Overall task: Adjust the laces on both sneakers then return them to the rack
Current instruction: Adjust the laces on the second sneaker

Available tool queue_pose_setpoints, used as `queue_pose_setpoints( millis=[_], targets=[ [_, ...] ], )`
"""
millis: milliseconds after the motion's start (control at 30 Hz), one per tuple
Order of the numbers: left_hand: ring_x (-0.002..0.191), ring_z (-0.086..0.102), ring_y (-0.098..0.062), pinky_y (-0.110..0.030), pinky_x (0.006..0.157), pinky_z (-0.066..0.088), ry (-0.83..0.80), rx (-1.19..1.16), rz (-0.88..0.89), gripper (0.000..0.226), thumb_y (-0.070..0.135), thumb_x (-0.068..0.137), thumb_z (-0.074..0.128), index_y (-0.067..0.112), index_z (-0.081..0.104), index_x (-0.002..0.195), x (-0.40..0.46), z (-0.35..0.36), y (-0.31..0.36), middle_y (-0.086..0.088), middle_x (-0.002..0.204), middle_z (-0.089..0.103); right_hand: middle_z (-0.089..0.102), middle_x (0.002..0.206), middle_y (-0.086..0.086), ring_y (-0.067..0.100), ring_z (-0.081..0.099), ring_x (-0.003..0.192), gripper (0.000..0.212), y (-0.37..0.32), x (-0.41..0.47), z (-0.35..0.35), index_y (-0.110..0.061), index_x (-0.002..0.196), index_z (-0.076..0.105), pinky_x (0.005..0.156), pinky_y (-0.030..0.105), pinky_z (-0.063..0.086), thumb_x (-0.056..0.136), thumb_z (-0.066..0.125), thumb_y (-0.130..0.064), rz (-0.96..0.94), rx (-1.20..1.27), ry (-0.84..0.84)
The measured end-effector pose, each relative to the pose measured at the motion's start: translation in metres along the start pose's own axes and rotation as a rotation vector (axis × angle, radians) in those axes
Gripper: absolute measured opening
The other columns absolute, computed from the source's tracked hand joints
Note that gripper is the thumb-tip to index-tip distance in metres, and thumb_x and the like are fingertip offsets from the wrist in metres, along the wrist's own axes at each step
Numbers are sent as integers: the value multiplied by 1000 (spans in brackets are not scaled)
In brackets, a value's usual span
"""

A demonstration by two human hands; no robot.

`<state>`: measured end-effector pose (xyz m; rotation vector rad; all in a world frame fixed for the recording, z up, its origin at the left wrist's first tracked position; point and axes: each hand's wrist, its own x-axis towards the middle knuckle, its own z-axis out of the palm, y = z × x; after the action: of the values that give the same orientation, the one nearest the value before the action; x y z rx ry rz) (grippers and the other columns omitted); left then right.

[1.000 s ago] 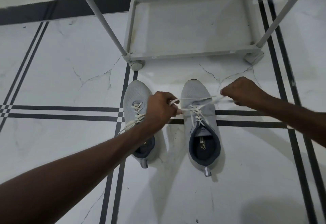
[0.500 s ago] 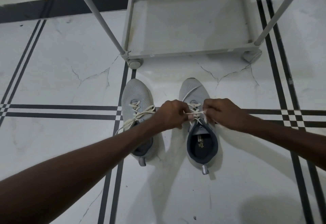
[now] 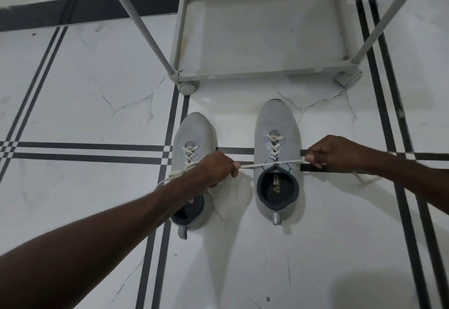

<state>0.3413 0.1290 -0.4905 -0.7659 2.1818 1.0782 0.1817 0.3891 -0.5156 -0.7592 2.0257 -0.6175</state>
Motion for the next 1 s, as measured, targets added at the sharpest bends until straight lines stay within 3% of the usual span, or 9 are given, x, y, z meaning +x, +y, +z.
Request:
queue_pose_setpoints(
  millis=[100,233,333,433,533,667,733,867,1000],
  targets=[
    [26,39,-5,-20,36,36,-11,-69,-31,29,8,95,51,14,63,69,0,-1,4,8,44,46,55,52,-3,4,44,49,43,2,-1,-2,-22,53,58,62,29,37,95,56,-30,-12,-99,55],
    [53,49,-16,-23,48,43,-40,-636,-49,25,12,95,47,9,61,75,3,-21,10,-4,61,54,63,57,-6,0,51,50,33,-16,-18,-9,-13,69,65,54,15,38,98,51,-21,-25,83,193],
    [88,68,-22,-30,78,52,-217,-795,92,18,17,93,49,12,63,83,2,-28,26,-18,103,67,74,80,2,11,63,66,31,-36,-26,-7,-13,73,66,64,25,48,99,49,-18,-11,463,223],
    [118,62,-34,-41,105,43,-383,-786,227,18,17,94,52,13,69,91,5,-21,47,-18,121,67,75,107,5,23,67,84,31,-51,-24,-3,-17,75,66,77,34,51,100,47,-19,-35,707,136],
    [98,65,-29,-39,94,49,-308,-759,227,23,24,93,62,7,70,106,14,-10,60,-13,99,70,72,93,9,19,56,68,22,-56,-16,6,-7,91,61,67,32,43,101,46,-18,-57,725,98],
    [67,63,-16,-31,69,57,-92,-712,123,27,28,90,67,4,72,103,28,7,69,-6,73,66,56,73,6,13,44,54,15,-58,-9,19,-14,100,62,54,23,39,100,47,-15,-50,618,196],
    [62,59,-16,-31,65,56,-91,-694,105,13,14,94,61,7,71,100,32,13,70,-10,77,64,56,71,5,11,45,52,19,-62,-8,25,-22,105,61,47,17,39,101,45,-12,-54,549,252],
    [60,57,-16,-28,63,55,-205,-698,143,27,-12,88,52,6,65,104,35,17,69,-12,80,61,64,77,5,12,53,51,33,-67,-8,31,-27,114,53,50,18,46,100,35,-3,-115,360,299],
    [56,61,-20,-26,55,57,-164,-813,119,24,-14,86,55,-3,61,107,34,18,70,-17,75,61,68,75,8,23,65,51,43,-68,-5,32,-27,117,51,53,21,53,95,36,7,-151,283,325]
  ],
)
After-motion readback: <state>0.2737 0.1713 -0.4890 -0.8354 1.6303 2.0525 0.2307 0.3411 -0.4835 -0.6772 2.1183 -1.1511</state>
